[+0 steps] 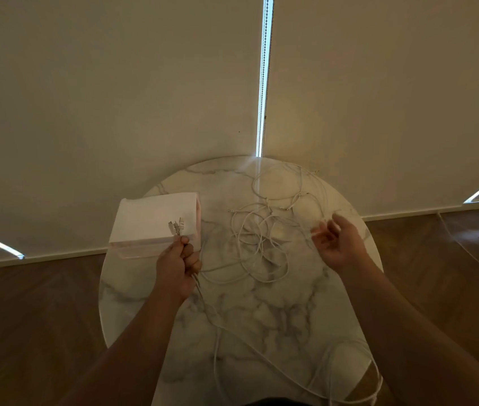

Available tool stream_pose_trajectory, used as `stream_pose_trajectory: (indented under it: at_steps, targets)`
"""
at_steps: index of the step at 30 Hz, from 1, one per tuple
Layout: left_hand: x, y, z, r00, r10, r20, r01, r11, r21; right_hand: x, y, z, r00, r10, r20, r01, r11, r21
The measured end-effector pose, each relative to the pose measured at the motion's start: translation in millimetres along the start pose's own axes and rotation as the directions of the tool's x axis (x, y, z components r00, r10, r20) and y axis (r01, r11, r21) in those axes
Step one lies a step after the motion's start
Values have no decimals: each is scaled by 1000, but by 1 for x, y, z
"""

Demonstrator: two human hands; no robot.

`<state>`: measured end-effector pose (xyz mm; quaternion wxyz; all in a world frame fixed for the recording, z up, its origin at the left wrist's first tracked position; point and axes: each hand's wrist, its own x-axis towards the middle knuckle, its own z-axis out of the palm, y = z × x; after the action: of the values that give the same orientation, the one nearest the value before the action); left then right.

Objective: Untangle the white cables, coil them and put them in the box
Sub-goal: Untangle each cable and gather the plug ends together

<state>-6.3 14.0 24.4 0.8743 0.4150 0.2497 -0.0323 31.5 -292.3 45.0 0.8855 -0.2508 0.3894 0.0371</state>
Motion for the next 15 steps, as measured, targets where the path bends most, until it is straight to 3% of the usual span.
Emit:
stream_pose_trajectory:
  at_steps: [3, 6, 11, 15]
  targets:
    - [1, 2, 4, 1000, 15, 0, -15, 999, 52, 15, 16, -25, 981, 95, -167, -135, 959, -249]
    - [-2, 2, 9, 1000, -11, 13, 8, 969, 248, 14, 33, -40, 971, 91, -221, -171, 908, -382]
    - [-28, -29, 37, 958, -213, 193, 68, 819, 570, -12, 58, -11, 998, 0, -57, -31, 829, -558]
    - [-50, -59, 55, 842, -465, 274, 239, 776, 583, -26, 70, 6, 987, -139, 78, 144, 571, -808]
